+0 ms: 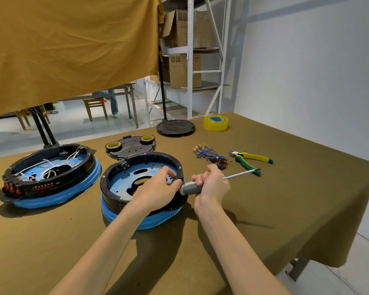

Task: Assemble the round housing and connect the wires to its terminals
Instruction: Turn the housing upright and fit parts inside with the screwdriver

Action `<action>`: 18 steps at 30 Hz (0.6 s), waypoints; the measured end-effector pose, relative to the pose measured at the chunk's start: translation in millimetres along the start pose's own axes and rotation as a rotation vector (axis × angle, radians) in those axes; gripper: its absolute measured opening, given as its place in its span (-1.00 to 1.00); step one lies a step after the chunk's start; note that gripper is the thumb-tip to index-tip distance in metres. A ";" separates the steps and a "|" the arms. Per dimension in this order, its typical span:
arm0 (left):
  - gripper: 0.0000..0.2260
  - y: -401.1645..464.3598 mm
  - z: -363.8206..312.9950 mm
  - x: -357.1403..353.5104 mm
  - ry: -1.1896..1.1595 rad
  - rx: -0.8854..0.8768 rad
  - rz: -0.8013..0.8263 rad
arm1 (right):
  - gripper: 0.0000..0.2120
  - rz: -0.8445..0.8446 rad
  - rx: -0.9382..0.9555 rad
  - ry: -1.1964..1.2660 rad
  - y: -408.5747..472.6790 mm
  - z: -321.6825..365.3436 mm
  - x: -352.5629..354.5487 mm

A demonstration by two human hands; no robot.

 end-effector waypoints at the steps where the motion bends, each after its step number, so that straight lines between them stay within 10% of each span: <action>1: -0.81 -0.4 0.9 0.0 -0.004 0.004 -0.001 | -0.68 -0.006 -0.014 -0.001 -3.4 -5.3 0.7; 18: -0.82 3.0 7.3 6.0 0.044 0.032 -0.121 | -0.62 0.006 0.051 -0.011 -6.3 -1.7 -9.1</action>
Point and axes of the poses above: each hand's wrist, its own y-axis towards the middle knuckle, its own x-axis out of the back of the hand, z = x × y, the point moved 6 cm from there along y, towards the middle knuckle, and after that the axes turned 12 degrees about y, right-handed, at the moved point
